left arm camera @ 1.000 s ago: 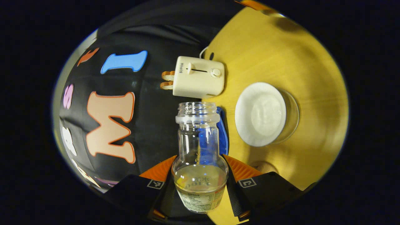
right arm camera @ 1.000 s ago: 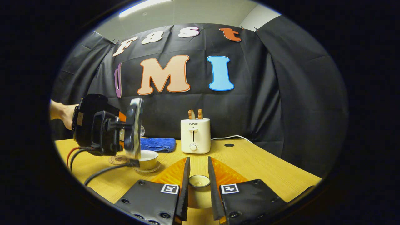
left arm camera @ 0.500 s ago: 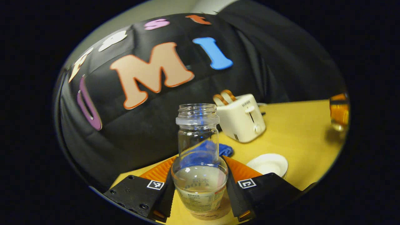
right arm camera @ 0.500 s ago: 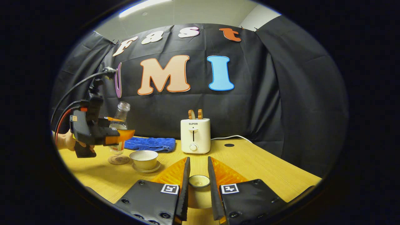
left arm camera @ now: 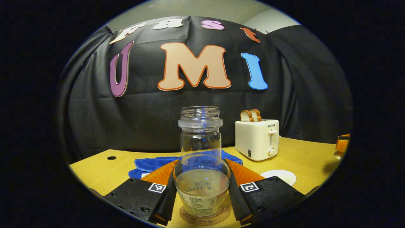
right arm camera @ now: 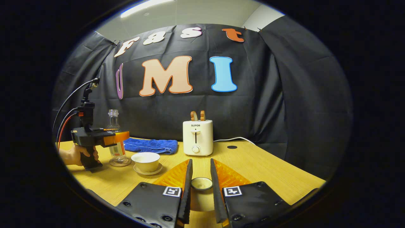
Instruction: Open the teacup lid with one hand, grasp the water bottle and pour water into the teacup with the other hand; after pouring, place the water bottle on the coaster and then close the teacup lid.
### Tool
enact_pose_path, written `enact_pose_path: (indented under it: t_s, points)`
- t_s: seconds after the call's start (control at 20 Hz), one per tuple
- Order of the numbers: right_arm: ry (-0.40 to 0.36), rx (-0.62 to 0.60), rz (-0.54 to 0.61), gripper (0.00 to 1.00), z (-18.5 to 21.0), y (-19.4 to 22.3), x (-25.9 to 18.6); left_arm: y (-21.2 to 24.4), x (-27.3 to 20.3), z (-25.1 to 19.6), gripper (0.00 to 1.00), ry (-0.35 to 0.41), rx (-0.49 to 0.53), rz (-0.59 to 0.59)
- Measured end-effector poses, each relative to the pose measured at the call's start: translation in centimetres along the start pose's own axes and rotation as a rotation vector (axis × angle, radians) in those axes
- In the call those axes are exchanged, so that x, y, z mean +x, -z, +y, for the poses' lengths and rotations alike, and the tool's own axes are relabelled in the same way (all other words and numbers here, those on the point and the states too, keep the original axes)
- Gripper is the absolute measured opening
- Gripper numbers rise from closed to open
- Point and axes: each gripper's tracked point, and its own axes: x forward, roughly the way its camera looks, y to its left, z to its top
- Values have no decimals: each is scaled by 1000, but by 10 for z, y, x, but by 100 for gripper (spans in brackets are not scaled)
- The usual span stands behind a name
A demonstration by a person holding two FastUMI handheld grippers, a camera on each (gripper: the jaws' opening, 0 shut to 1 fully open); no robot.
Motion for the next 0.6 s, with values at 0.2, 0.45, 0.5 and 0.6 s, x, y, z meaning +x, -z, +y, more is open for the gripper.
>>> enact_pose_path:
  t_s: [0.2, 0.45, 0.5, 0.6]
  points:
    - [1, -1, 0, 34, 0, 0, 0, 10, -1, 3, 70, -10, -42, 3]
    - [6, -2, 1, 34, -1, 0, -1, 10, -5, 2, 71, -14, -14, -10]
    - [7, -1, 2, 34, -1, 0, -1, 10, -5, 2, 70, -16, -12, -11]
    - [7, -2, 2, 34, -1, 0, -1, 10, -4, 1, 70, -23, -18, -6]
